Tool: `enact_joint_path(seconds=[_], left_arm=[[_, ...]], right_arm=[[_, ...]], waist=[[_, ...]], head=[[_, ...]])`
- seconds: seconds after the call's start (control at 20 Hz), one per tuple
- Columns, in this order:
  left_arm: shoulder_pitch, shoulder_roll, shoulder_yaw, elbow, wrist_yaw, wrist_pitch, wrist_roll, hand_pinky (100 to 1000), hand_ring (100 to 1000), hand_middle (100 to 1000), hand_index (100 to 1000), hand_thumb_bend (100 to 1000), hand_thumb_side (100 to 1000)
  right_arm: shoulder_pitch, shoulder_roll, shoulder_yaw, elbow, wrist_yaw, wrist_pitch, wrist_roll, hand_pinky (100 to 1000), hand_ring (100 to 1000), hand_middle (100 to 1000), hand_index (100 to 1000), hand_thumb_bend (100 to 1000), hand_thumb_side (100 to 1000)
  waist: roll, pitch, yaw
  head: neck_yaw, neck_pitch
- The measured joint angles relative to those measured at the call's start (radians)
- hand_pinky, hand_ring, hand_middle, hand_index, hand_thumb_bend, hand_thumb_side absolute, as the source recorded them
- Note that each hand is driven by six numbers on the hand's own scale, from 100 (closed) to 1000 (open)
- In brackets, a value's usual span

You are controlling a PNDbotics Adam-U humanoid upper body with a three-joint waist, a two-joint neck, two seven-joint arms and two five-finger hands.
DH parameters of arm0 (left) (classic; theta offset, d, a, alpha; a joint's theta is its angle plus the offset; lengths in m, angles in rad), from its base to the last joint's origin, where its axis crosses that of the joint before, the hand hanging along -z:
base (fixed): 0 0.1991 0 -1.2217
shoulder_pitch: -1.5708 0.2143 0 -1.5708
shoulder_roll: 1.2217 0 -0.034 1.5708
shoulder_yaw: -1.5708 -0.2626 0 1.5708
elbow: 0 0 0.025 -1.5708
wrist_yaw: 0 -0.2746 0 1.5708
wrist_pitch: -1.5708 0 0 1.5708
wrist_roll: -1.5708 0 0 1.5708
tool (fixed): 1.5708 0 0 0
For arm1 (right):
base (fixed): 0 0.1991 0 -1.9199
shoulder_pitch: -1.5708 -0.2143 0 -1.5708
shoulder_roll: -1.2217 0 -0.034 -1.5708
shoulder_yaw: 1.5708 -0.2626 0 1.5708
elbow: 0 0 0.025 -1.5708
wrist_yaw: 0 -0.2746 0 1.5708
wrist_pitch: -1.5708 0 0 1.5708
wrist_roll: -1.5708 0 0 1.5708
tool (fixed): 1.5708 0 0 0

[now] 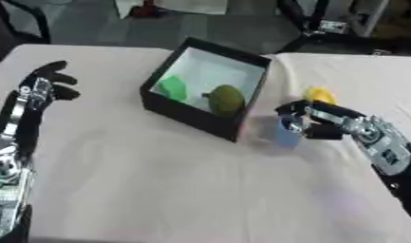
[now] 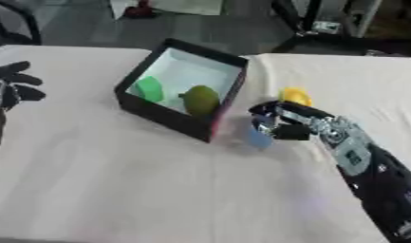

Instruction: Pick up objects on the table and place them in the box.

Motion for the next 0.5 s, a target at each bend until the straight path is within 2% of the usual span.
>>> enact_joint_path(seconds=[0.15, 0.2, 0.25, 0.3, 0.4, 0.45, 0.5], left_arm=[[0.000, 0.000, -0.003, 0.000, 0.000, 0.000, -0.001, 688, 583, 618, 861, 100, 996], [0.000, 0.000, -0.004, 0.000, 0.000, -0.001, -0.001, 689, 583, 618, 861, 100, 996], [0.000, 0.000, -0.005, 0.000, 0.000, -0.001, -0.002, 688, 583, 618, 861, 100, 996], [0.000, 0.000, -0.005, 0.000, 0.000, -0.001, -0.002, 688, 583, 618, 861, 100, 996], [0.000, 0.000, -0.005, 0.000, 0.000, -0.001, -0.002, 688, 583, 618, 861, 100, 996], [0.000, 0.000, -0.005, 0.000, 0.000, -0.001, -0.003, 688, 583, 618, 861, 100, 996], [0.000, 0.000, -0.005, 0.000, 0.000, -0.001, -0.003, 688, 583, 618, 860, 100, 996]], right_arm=[[0.000, 0.000, 0.000, -0.006, 0.024, -0.008, 0.021, 854, 892, 844, 941, 100, 883], [0.000, 0.000, 0.000, -0.007, 0.033, -0.010, 0.028, 858, 896, 849, 943, 100, 731], [0.000, 0.000, 0.000, -0.007, 0.042, -0.013, 0.034, 859, 897, 851, 944, 100, 694], [0.000, 0.000, 0.000, -0.007, 0.052, -0.015, 0.041, 860, 897, 853, 945, 100, 600], [-0.002, 0.000, -0.001, -0.007, 0.072, -0.021, 0.054, 860, 896, 853, 946, 100, 316], [-0.004, 0.000, -0.001, -0.007, 0.081, -0.023, 0.060, 859, 894, 851, 946, 100, 273], [-0.006, 0.000, -0.001, -0.007, 0.091, -0.025, 0.065, 859, 893, 850, 946, 100, 274]], waist=[[0.000, 0.000, 0.000], [0.000, 0.000, 0.000], [0.000, 0.000, 0.000], [0.000, 0.000, 0.000], [0.000, 0.000, 0.000], [0.000, 0.000, 0.000], [0.000, 0.000, 0.000]], head=[[0.000, 0.000], [0.000, 0.000], [0.000, 0.000], [0.000, 0.000], [0.000, 0.000], [0.000, 0.000], [0.000, 0.000]])
